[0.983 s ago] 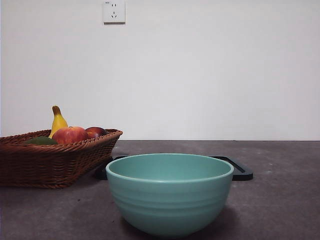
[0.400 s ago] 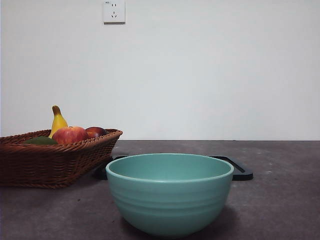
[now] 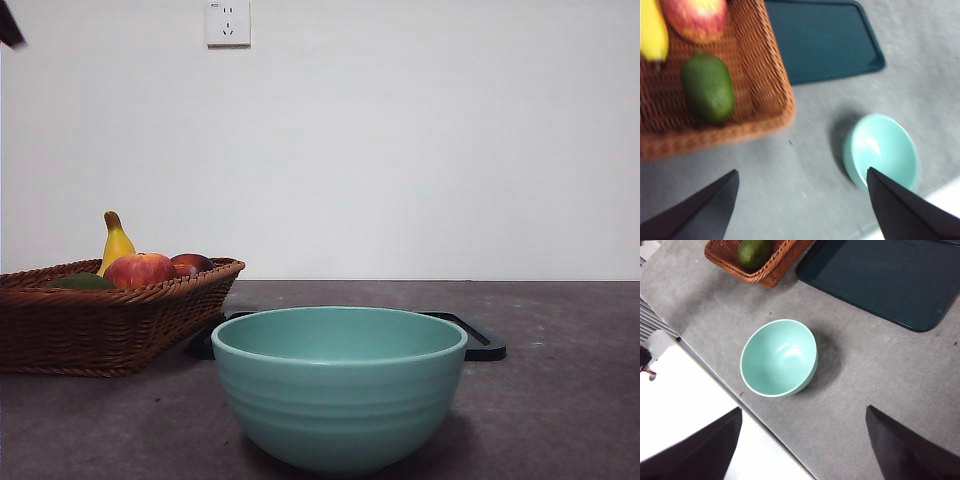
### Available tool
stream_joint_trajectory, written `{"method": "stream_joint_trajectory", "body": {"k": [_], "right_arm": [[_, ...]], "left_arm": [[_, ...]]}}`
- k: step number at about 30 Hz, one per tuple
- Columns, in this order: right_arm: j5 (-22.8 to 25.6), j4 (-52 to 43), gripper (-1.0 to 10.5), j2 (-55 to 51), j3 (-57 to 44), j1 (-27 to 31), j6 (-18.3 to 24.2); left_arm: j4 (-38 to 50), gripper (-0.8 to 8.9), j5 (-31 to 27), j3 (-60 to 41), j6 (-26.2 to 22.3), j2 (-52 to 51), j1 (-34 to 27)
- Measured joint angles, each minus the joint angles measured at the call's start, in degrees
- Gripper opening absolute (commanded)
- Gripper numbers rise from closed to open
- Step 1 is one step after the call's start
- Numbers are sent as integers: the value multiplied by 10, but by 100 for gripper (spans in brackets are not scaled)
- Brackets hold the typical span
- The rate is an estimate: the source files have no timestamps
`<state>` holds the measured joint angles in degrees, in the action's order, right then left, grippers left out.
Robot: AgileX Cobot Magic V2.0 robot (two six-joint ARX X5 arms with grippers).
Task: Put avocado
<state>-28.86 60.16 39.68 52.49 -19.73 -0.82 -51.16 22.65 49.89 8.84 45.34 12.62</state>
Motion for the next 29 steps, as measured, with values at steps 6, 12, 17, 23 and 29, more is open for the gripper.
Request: {"method": "stream_joint_trajectory", "body": {"k": [6,12,17,23,29], "right_arm": [[0,0,398,0,0,0,0],[0,0,398,0,0,0,0],[0,0,398,0,0,0,0],[0,0,398,0,0,0,0],[0,0,398,0,0,0,-1]], "left_arm": [[49,405,-62,19,-9,91,12],[77,405,-142,62,-26,195,22],[90,404,-171,90,-40,276,31],[125,403,-198,95,-50,357,40],[155,402,-213,95,-53,402,43]]}}
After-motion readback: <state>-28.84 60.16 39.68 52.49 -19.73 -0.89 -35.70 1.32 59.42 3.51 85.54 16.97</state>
